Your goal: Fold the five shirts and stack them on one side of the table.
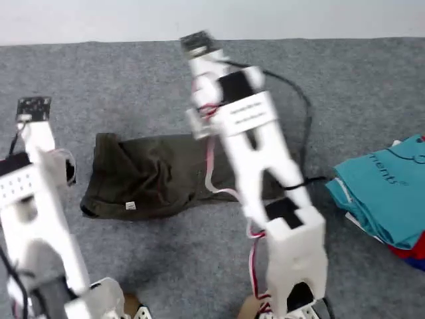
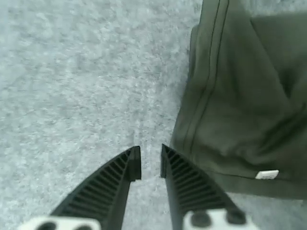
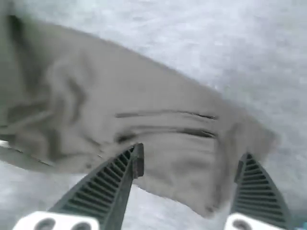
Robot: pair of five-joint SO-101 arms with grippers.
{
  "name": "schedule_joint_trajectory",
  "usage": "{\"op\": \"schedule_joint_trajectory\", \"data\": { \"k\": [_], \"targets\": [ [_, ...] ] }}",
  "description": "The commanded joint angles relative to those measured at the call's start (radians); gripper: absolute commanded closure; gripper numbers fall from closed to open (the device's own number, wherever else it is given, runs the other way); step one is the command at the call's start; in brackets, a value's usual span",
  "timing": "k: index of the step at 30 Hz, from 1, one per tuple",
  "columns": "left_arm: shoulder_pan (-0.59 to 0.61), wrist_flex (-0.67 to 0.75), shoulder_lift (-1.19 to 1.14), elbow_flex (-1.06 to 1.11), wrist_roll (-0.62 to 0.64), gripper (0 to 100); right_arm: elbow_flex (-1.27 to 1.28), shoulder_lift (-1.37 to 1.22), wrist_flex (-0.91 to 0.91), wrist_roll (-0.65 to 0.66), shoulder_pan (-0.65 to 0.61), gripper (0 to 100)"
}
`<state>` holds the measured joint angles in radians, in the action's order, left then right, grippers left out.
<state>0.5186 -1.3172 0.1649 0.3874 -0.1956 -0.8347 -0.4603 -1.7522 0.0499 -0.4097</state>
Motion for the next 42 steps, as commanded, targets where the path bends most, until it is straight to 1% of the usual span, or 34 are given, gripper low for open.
{"op": "schedule_joint_trajectory", "data": {
  "k": [1,4,8,11,15,19,23,26,29,33,42],
  "targets": [
    [-0.037,-0.127,-0.189,-0.199,-0.040,88,0.068,0.133,-0.039,0.132,0.107,71.6],
    [-0.069,-0.201,-0.325,-0.311,-0.046,87,0.166,0.200,-0.039,0.193,0.186,71.6],
    [-0.087,-0.244,-0.446,-0.412,-0.066,85,0.316,0.288,-0.039,0.204,0.297,71.6],
    [-0.087,-0.244,-0.516,-0.458,-0.071,83,0.434,0.355,-0.039,0.204,0.383,71.6],
    [-0.106,-0.244,-0.589,-0.470,-0.118,83,0.583,0.433,-0.036,0.206,0.479,71.6],
    [-0.124,-0.235,-0.614,-0.472,-0.123,82,0.704,0.490,-0.036,0.216,0.545,71.6],
    [-0.124,-0.196,-0.606,-0.478,-0.123,82,0.770,0.536,-0.036,0.285,0.568,71.6],
    [-0.121,-0.196,-0.617,-0.518,-0.124,81,0.783,0.565,-0.036,0.290,0.570,71.6],
    [-0.123,-0.196,-0.617,-0.553,-0.152,81,0.783,0.587,-0.036,0.290,0.570,71.6],
    [-0.123,-0.176,-0.621,-0.567,-0.160,80,0.783,0.599,-0.038,0.290,0.570,71.6],
    [-0.120,-0.118,-0.795,-0.641,-0.160,79,0.781,0.605,-0.038,0.292,0.565,71.6]
  ]
}}
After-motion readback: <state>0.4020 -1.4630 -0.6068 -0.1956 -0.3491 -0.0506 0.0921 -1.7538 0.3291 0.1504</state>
